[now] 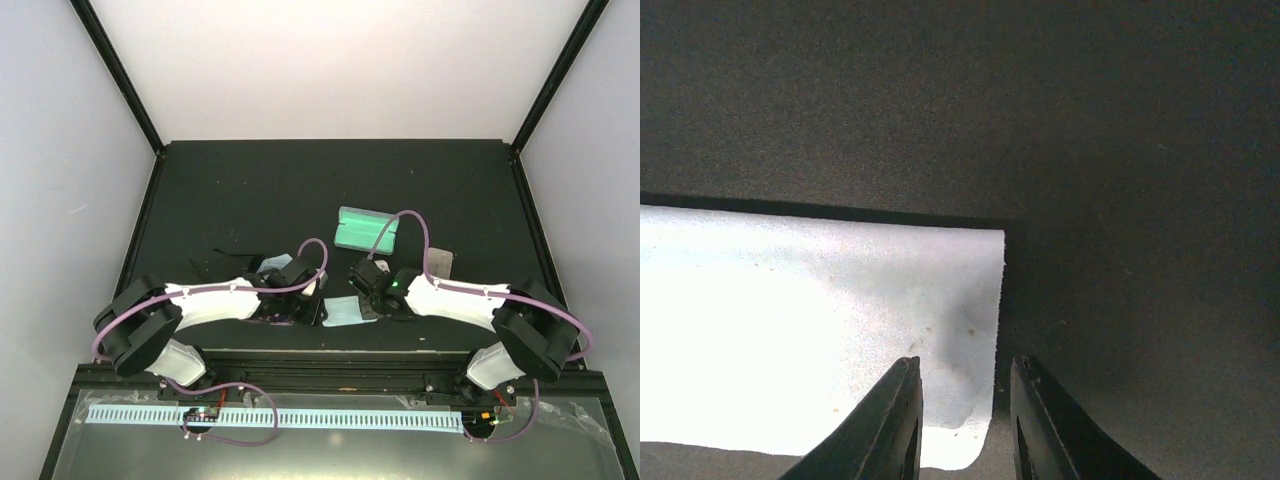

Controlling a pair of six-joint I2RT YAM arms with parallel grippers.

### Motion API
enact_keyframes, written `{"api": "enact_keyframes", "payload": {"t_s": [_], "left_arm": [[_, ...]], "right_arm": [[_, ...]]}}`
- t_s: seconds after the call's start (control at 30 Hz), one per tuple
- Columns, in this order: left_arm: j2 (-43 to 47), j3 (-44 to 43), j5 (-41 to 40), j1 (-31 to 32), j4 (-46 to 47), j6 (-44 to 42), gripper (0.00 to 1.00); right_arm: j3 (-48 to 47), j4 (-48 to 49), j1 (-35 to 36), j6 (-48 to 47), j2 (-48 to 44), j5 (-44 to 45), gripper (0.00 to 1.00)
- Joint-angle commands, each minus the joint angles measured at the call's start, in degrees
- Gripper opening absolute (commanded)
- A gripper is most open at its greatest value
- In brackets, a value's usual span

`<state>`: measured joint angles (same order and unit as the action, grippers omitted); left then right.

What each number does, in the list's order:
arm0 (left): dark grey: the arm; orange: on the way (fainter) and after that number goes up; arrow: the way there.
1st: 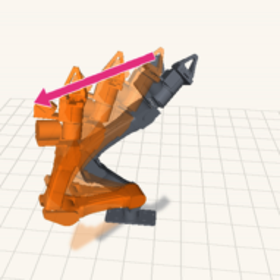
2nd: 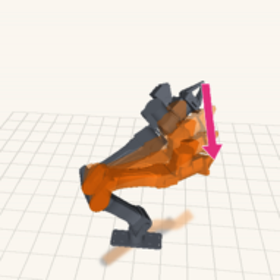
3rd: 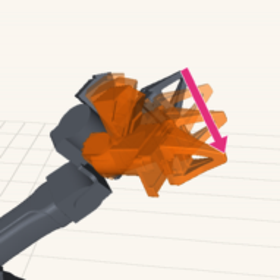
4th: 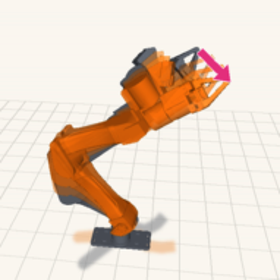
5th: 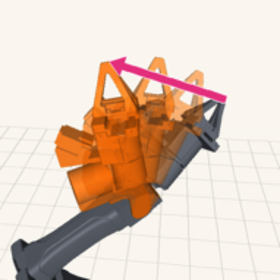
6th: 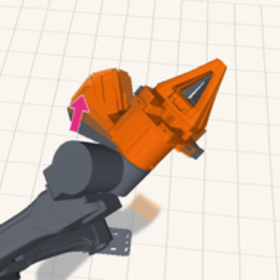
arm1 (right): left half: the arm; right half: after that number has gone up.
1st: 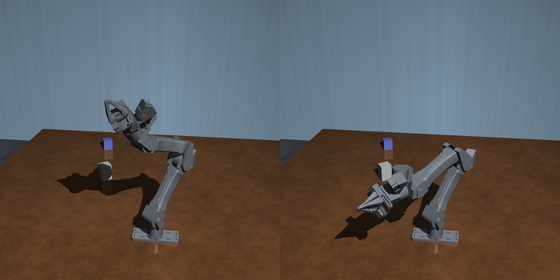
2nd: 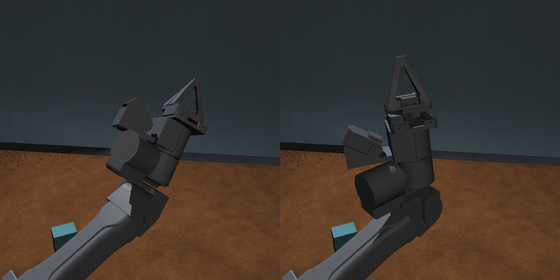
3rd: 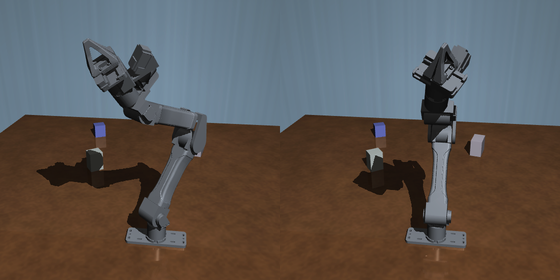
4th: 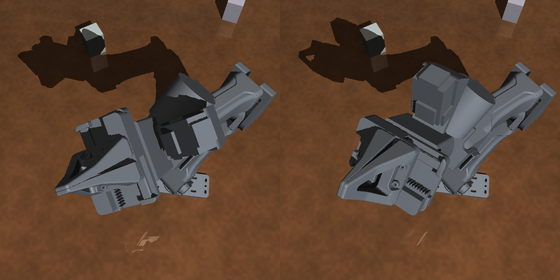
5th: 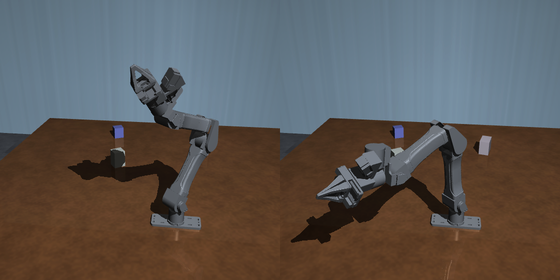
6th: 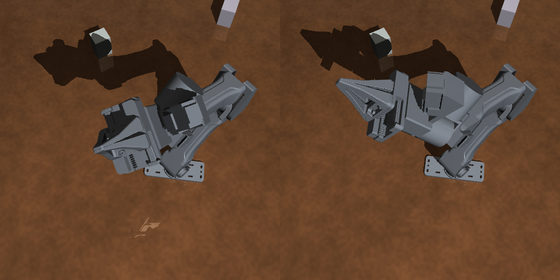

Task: Organize the sunglasses
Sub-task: Adjust the glasses cleaning cloth at the center of the board.

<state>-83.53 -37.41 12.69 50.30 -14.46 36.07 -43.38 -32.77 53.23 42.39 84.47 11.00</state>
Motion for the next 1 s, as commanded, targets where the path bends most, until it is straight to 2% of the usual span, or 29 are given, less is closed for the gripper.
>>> {"api": "enact_keyframes", "payload": {"t_s": [0.0, 0.27, 0.6, 0.97], "left_arm": [[-2.0, -1.5, -0.1, 0.7, 1.0, 1.9, 0.36], [-3.6, -1.9, -0.5, 0.7, 1.2, 2.6, 0.35], [-4.4, -2.1, 0.5, 0.7, 1.9, 2.9, 0.27], [-3.6, -2.4, -1.2, 0.7, 1.6, 3.3, 0.21]], "right_arm": [[0.6, 1.0, 0.7, 0.9, 1.1, 0.0, 0.28], [1.0, 1.3, 1.1, 1.6, 2.5, -0.7, 0.26], [2.3, 3.4, 1.0, 3.3, 2.6, -3.3, 0.23], [1.5, 1.9, 1.2, 4.1, 1.9, -0.4, 0.2]]}}
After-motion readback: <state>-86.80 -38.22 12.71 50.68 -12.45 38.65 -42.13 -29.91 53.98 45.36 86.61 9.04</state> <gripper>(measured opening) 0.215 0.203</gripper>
